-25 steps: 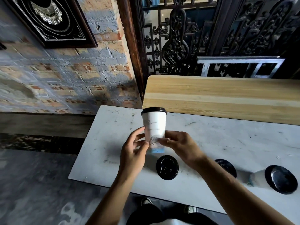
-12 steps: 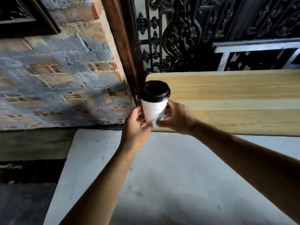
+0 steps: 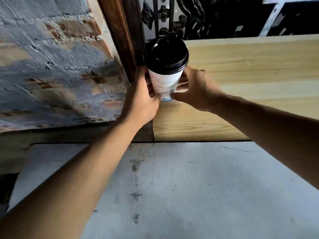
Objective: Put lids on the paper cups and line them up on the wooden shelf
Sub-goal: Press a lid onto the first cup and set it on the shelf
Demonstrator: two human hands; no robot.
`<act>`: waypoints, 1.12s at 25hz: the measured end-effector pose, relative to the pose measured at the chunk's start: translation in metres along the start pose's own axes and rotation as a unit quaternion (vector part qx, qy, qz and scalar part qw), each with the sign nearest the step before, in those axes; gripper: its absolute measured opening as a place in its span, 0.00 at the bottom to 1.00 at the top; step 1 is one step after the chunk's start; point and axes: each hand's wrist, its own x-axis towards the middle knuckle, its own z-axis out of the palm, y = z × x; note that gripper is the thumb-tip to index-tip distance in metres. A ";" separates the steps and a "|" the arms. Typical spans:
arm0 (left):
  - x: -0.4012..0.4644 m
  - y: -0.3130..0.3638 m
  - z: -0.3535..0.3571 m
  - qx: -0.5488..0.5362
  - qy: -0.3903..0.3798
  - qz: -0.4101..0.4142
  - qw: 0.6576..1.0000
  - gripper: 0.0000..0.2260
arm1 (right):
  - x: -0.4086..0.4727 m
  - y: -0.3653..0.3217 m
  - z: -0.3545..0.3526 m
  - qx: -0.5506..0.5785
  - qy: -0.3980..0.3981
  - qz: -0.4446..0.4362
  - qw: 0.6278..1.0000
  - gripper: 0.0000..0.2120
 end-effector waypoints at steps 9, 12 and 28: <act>-0.004 0.004 0.002 0.030 -0.010 0.009 0.999 0.31 | -0.007 0.004 0.004 -0.024 -0.018 -0.005 1.000 0.26; -0.008 0.003 0.004 0.061 -0.012 0.006 0.998 0.31 | -0.010 0.008 0.007 -0.031 -0.018 0.001 0.999 0.25; -0.241 0.081 0.002 0.018 0.021 -0.081 0.996 0.29 | -0.221 -0.062 -0.109 -0.070 -0.026 0.016 0.997 0.29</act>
